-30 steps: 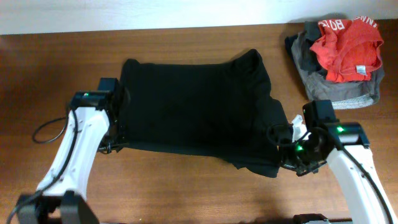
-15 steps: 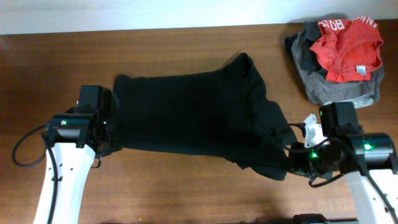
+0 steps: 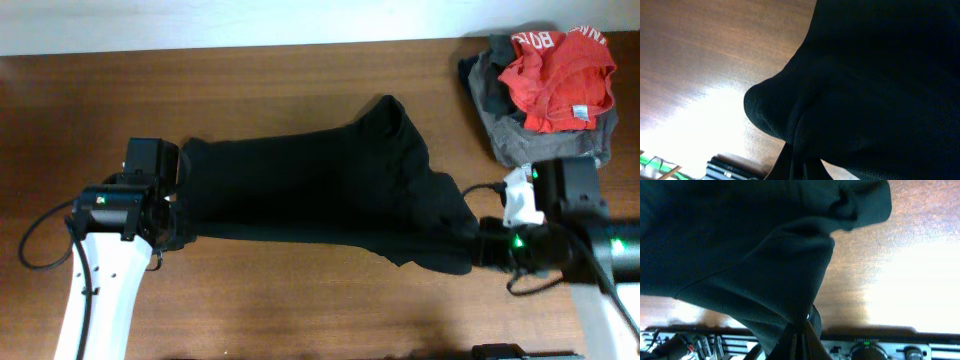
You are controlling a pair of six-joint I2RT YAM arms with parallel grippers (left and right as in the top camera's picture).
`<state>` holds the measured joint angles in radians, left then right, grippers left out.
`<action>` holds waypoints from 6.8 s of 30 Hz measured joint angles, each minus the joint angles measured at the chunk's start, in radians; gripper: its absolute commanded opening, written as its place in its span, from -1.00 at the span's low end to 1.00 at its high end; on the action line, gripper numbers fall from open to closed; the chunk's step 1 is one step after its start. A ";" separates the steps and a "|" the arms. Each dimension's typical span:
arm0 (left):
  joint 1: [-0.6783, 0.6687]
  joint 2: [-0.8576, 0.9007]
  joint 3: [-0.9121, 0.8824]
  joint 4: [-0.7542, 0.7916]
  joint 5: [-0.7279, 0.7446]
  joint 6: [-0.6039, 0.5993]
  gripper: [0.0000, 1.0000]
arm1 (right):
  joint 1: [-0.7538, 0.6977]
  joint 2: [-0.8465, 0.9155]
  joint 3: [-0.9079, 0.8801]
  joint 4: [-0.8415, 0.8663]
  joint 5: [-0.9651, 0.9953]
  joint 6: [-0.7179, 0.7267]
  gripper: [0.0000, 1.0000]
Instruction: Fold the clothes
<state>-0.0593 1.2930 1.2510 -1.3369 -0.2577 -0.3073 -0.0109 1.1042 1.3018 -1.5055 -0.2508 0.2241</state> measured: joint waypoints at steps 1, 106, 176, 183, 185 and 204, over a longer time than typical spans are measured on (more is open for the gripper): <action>0.000 0.000 0.000 0.007 0.000 0.000 -0.99 | 0.000 0.024 0.000 0.012 0.003 -0.004 -0.92; 0.091 0.918 0.395 0.736 0.199 0.403 0.22 | 0.113 0.812 0.409 0.576 0.066 -0.229 0.38; 0.090 0.941 0.819 0.298 0.214 0.329 -0.98 | 0.059 1.126 0.883 0.282 0.134 0.014 -0.92; 0.090 0.941 0.846 0.145 0.206 0.329 -0.99 | 0.057 1.107 1.013 0.002 0.126 -0.049 -0.92; 0.090 0.941 0.847 0.103 0.194 0.329 -0.99 | 0.057 1.104 1.018 -0.043 0.126 -0.062 -0.92; 0.090 0.941 0.849 -0.079 0.172 0.325 -0.99 | 0.057 0.844 1.004 -0.186 0.122 -0.079 -0.92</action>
<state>0.0311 2.2337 2.1002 -1.4155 -0.0853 0.0177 0.0463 1.9484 2.3058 -1.6913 -0.1287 0.1455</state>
